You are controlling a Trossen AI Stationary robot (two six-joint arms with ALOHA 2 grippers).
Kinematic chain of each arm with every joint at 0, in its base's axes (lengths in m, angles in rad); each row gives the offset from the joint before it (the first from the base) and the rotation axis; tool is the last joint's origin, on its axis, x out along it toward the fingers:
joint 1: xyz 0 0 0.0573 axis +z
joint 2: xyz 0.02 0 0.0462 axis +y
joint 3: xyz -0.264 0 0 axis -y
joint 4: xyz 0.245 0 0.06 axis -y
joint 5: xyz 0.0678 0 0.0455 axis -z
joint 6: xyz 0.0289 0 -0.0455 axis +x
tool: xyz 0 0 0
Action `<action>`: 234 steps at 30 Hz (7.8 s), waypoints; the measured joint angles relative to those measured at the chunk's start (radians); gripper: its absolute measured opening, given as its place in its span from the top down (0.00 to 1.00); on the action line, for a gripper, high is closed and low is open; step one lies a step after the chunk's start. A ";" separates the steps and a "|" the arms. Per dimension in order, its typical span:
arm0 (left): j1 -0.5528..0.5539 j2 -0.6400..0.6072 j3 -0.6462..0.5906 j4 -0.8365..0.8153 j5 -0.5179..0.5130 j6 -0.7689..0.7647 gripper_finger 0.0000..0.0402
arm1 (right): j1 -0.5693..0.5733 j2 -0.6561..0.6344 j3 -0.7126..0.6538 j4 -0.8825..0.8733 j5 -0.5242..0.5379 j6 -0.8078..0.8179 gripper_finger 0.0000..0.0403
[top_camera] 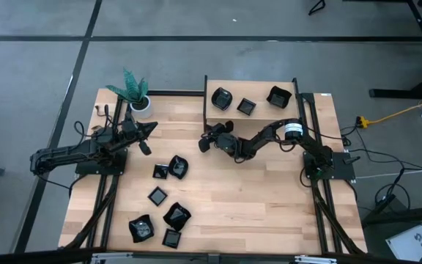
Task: Pick & Place Mini shaped plates
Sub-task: Move the shelf to the center of the table
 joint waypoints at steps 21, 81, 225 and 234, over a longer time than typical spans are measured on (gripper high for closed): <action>0.000 0.000 0.000 0.000 0.000 0.000 0.99 | 0.043 0.013 0.142 -0.043 -0.130 -0.130 0.99; 0.000 0.000 0.000 0.000 0.000 0.000 0.99 | 0.221 0.184 0.456 -0.116 -0.300 -0.389 0.99; 0.000 0.000 0.000 0.000 0.000 0.000 0.99 | -0.936 -0.099 1.278 -2.310 -1.130 -0.497 0.68; 0.000 0.000 0.000 0.000 0.000 0.000 0.99 | -0.983 -0.034 1.277 -2.292 -1.130 -0.472 0.68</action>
